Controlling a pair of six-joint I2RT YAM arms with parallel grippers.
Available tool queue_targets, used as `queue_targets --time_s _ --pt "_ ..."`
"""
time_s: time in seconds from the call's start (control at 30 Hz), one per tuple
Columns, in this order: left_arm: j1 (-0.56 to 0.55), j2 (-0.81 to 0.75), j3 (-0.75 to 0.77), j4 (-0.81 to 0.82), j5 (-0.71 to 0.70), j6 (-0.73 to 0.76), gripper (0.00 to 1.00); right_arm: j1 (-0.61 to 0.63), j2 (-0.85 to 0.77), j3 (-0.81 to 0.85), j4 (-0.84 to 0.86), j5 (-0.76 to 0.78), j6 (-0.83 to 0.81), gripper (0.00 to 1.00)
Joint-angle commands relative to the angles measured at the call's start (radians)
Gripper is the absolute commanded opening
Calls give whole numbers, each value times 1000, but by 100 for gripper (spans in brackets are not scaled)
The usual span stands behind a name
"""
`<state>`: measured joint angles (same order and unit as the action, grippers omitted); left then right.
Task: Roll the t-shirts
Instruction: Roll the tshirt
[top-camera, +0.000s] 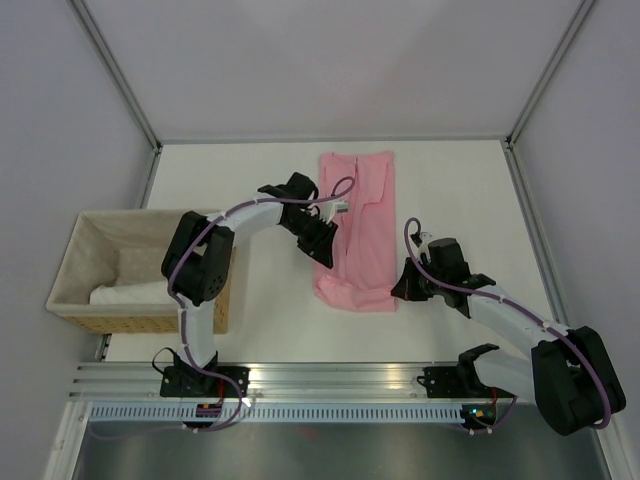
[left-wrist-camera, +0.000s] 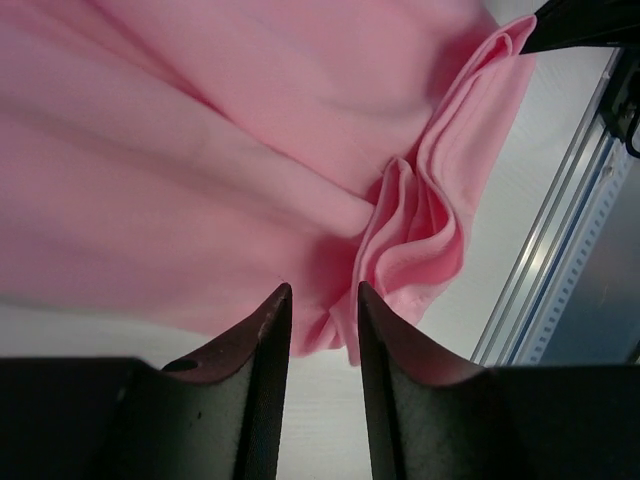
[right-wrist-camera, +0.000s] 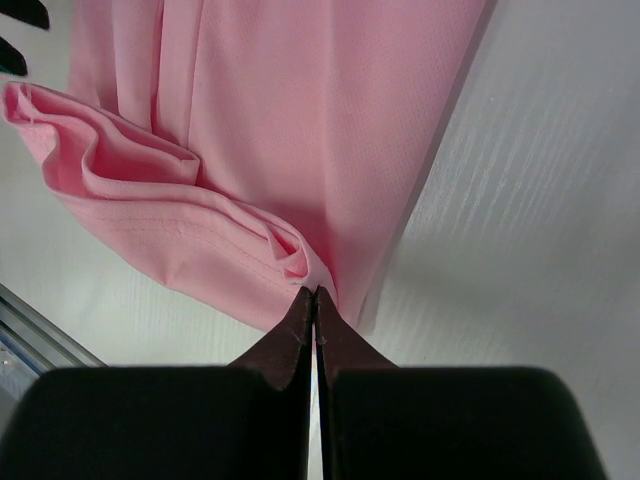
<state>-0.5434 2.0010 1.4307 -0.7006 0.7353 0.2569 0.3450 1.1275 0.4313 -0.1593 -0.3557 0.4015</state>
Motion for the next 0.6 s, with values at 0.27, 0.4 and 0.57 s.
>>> queue_targets --time_s 0.27,0.4,0.57 --pt "57 -379 -332 -34 -40 366 34 2 -8 -11 58 27 20 0" --pt "-44 -418 -449 199 -129 351 36 2 -5 -16 69 27 25 6" --pt "-56 -393 -498 334 -135 297 37 2 -61 26 -3 57 -18 32"
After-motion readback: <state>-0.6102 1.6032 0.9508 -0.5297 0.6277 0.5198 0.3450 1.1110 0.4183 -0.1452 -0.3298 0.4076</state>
